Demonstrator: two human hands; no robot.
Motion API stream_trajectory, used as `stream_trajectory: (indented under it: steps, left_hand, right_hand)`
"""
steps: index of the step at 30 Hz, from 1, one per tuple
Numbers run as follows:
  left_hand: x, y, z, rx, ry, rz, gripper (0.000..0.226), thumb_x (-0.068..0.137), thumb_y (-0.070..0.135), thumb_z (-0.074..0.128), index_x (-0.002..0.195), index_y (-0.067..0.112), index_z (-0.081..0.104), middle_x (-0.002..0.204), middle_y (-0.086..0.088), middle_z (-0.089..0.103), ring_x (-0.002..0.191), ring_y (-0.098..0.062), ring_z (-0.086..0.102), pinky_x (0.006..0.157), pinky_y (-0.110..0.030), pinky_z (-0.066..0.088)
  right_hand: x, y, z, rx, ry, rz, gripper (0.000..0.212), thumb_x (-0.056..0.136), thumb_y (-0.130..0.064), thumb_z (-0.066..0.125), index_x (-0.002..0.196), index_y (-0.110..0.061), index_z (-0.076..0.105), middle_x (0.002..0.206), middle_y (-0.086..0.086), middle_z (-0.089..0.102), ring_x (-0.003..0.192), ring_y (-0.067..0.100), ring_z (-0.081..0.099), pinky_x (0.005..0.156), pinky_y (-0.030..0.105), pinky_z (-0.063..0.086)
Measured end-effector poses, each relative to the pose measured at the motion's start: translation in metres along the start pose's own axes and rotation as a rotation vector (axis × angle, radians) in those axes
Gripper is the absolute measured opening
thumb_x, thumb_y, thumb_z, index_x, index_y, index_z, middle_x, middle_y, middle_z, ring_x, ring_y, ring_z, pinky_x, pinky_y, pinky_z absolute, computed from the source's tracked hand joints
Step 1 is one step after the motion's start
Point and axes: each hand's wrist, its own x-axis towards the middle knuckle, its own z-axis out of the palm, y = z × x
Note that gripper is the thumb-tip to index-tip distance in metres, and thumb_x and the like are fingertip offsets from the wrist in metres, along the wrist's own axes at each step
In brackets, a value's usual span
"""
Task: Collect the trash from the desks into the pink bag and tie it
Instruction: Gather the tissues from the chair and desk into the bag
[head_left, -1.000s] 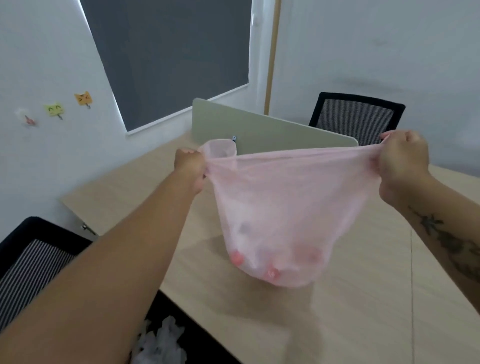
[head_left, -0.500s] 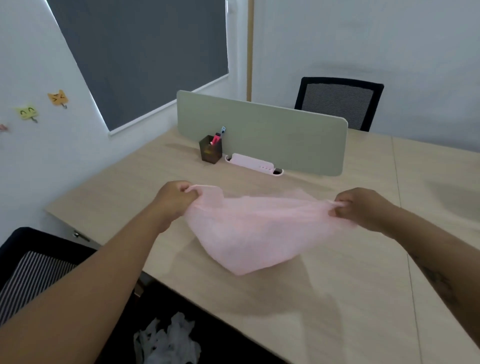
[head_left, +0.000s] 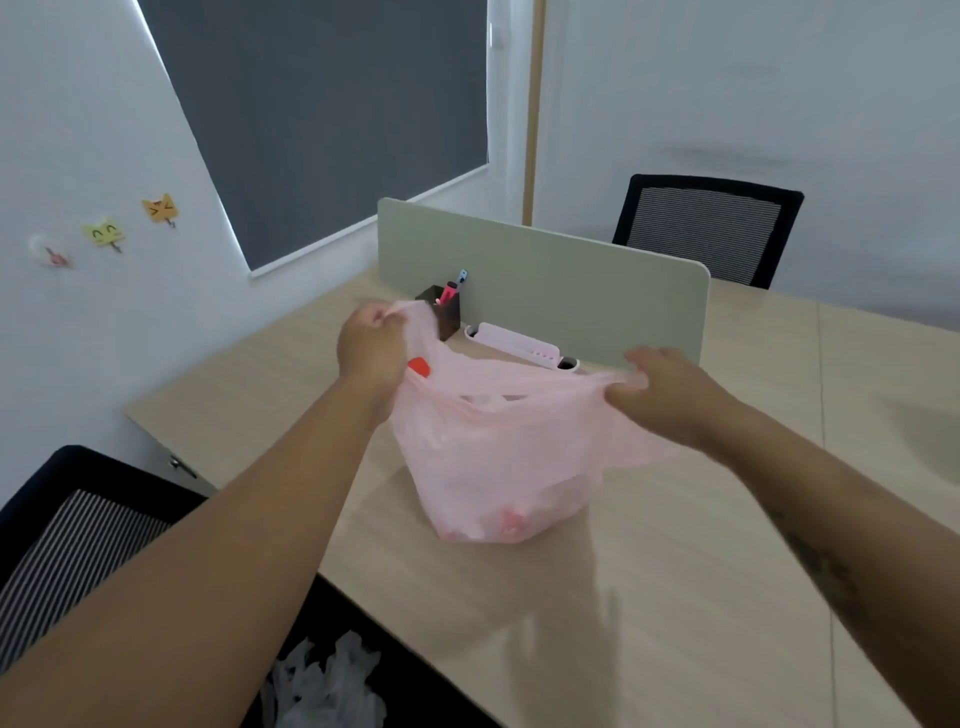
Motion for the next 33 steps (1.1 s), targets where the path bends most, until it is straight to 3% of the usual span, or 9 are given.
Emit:
stream_trajectory:
  steps: [3,5,14,17,21,24,27,29,33]
  left_hand:
    - [-0.016,0.016,0.008,0.066,-0.201,0.103,0.011,0.082,0.026,0.065,0.083,0.016,0.070,0.075,0.000,0.067,0.061,-0.015,0.057,0.057,-0.025,0.046]
    - [-0.022,0.019,0.006,0.123,-0.242,0.151,0.008,0.079,0.028,0.069,0.074,0.022,0.071,0.062,0.009,0.065,0.051,-0.006,0.055,0.048,-0.018,0.044]
    - [-0.026,-0.007,-0.050,0.657,-0.342,0.374,0.025,0.064,0.036,0.087,0.073,0.023,0.067,0.066,0.009,0.060,0.063,-0.009,0.051,0.055,-0.020,0.036]
    - [-0.022,-0.030,-0.066,0.886,-0.362,0.363,0.029,0.068,0.030,0.085,0.088,0.020,0.067,0.081,0.005,0.063,0.078,-0.016,0.057,0.064,-0.022,0.043]
    - [-0.014,-0.065,-0.091,1.176,-0.190,0.094,0.022,0.082,0.015,0.071,0.103,0.008,0.066,0.109,-0.014,0.063,0.106,-0.033,0.058,0.086,-0.039,0.049]
    - [-0.010,-0.064,-0.093,1.012,0.016,-0.214,0.020,0.094,0.013,0.054,0.097,-0.004,0.065,0.103,-0.023,0.066,0.096,-0.037,0.064,0.081,-0.042,0.053]
    - [0.000,-0.044,-0.068,0.288,0.086,-0.476,0.026,0.098,0.006,0.042,0.118,-0.004,0.056,0.085,-0.016,0.060,0.067,-0.030,0.061,0.069,-0.042,0.051]
    - [0.008,-0.028,-0.049,0.017,0.131,-0.477,0.033,0.099,0.003,0.034,0.129,0.001,0.049,0.084,-0.012,0.055,0.059,-0.024,0.052,0.064,-0.039,0.048]
    - [0.004,-0.031,-0.031,-0.018,0.238,-0.362,0.027,0.098,0.005,0.037,0.118,0.004,0.055,0.100,-0.018,0.058,0.055,-0.023,0.054,0.053,-0.035,0.051]
  right_hand:
    - [0.009,-0.027,0.021,-0.079,0.105,-0.217,0.081,0.075,-0.073,0.054,0.142,-0.032,0.041,0.142,0.001,0.048,0.133,0.028,0.043,0.111,0.047,0.031]
    - [0.015,-0.043,0.040,-0.055,-0.049,-0.282,0.092,0.067,-0.082,0.054,0.145,-0.038,0.035,0.146,-0.001,0.046,0.135,0.027,0.042,0.111,0.049,0.031]
    - [0.048,0.020,0.052,-0.697,-0.205,-0.167,0.045,0.092,-0.047,0.053,0.135,-0.033,0.046,0.139,0.002,0.046,0.127,0.028,0.044,0.102,0.041,0.034]
    - [0.060,0.038,0.044,-0.348,-0.093,-0.079,0.027,0.096,-0.021,0.043,0.118,-0.020,0.060,0.128,0.009,0.060,0.117,0.030,0.058,0.096,0.037,0.043]
    - [0.080,0.031,0.025,0.182,0.189,-0.013,0.027,0.093,-0.005,0.039,0.111,-0.004,0.059,0.116,0.027,0.062,0.106,0.043,0.059,0.084,0.041,0.047]
    - [0.088,0.013,-0.002,0.432,0.350,-0.034,0.033,0.092,-0.005,0.035,0.116,-0.009,0.058,0.115,0.021,0.062,0.098,0.036,0.057,0.076,0.036,0.042]
    - [0.089,-0.006,-0.029,0.667,0.381,-0.057,0.044,0.092,-0.006,0.031,0.127,-0.022,0.053,0.120,0.010,0.058,0.097,0.029,0.054,0.081,0.042,0.051]
    - [0.085,-0.009,-0.040,0.735,0.389,-0.072,0.043,0.089,-0.009,0.031,0.117,-0.027,0.059,0.110,0.001,0.058,0.094,0.026,0.055,0.084,0.046,0.055]
    - [0.074,0.004,-0.032,0.680,0.327,-0.168,0.021,0.092,-0.023,0.043,0.086,-0.013,0.061,0.081,0.006,0.060,0.068,0.021,0.051,0.066,0.041,0.052]
